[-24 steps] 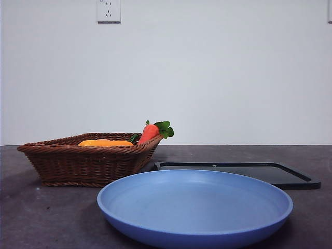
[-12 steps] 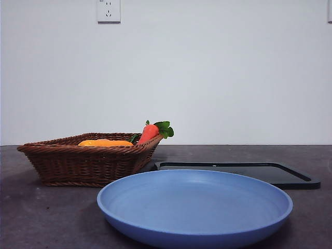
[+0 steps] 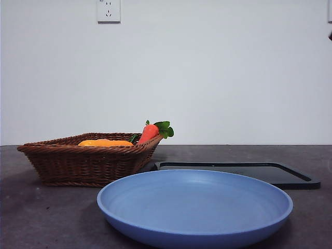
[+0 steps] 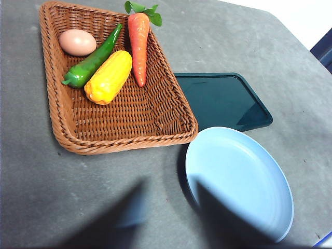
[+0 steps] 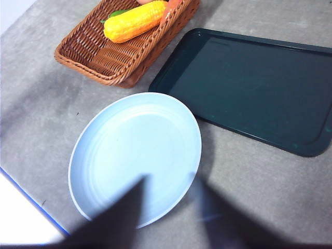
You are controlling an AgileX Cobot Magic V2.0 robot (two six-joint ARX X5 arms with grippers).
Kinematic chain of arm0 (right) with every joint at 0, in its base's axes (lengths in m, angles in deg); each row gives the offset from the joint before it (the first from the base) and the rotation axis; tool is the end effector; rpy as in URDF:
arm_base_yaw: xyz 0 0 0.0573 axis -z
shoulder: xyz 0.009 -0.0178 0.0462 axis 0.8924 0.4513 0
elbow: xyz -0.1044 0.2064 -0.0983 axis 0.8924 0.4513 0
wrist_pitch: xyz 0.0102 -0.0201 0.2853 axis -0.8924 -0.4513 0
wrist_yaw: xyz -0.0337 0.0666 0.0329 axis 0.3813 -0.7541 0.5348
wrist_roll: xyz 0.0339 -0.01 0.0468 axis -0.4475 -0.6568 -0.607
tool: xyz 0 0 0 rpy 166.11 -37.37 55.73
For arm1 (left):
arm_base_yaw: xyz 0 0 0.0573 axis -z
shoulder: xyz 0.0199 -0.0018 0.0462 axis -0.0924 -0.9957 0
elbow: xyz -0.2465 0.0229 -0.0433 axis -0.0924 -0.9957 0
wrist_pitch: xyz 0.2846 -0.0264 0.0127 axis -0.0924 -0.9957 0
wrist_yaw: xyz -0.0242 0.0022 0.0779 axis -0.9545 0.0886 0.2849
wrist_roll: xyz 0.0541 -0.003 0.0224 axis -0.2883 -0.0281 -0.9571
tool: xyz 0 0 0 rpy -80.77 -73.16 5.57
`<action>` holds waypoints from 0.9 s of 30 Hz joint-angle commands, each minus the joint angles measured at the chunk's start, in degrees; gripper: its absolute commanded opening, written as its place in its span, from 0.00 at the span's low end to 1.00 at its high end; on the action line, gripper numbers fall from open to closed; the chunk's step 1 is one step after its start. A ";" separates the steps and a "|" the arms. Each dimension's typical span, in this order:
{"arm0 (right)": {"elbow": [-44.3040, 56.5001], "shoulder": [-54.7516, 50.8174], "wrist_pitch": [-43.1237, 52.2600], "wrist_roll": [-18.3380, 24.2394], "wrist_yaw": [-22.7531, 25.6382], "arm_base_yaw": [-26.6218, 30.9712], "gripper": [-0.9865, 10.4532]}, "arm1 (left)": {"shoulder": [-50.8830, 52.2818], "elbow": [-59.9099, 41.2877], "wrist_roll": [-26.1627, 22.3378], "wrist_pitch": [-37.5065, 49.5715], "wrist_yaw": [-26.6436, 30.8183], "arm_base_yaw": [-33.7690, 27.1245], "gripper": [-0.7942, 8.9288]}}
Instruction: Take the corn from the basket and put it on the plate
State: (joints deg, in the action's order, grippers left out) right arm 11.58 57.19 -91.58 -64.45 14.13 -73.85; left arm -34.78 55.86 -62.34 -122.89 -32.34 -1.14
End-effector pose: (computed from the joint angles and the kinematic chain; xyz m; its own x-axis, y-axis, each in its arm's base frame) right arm 0.1584 0.0487 0.2655 0.5782 0.6171 -0.5336 -0.5163 0.7833 0.3464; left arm 0.1404 -0.0283 0.2763 0.7306 -0.5424 -0.4146 0.4208 0.8360 -0.3522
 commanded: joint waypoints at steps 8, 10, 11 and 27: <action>-1.09 12.85 2.32 -3.96 -0.48 -3.82 0.36 | -0.31 0.92 -0.28 1.31 -0.37 0.09 0.50; -1.09 17.99 4.44 -4.70 -0.46 -5.46 0.36 | -0.31 0.92 0.04 1.29 -0.37 0.09 0.50; -1.09 21.03 5.77 -4.70 -0.33 -6.25 0.36 | -0.31 0.92 0.04 1.31 -0.37 0.09 0.50; -1.11 47.23 18.49 -4.68 0.00 -9.27 0.29 | -0.31 0.92 0.02 1.29 -0.37 0.09 0.50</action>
State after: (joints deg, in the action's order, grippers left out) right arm 11.40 103.35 -73.55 -68.95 14.24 -82.68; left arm -34.78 55.86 -62.23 -122.21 -32.50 -1.14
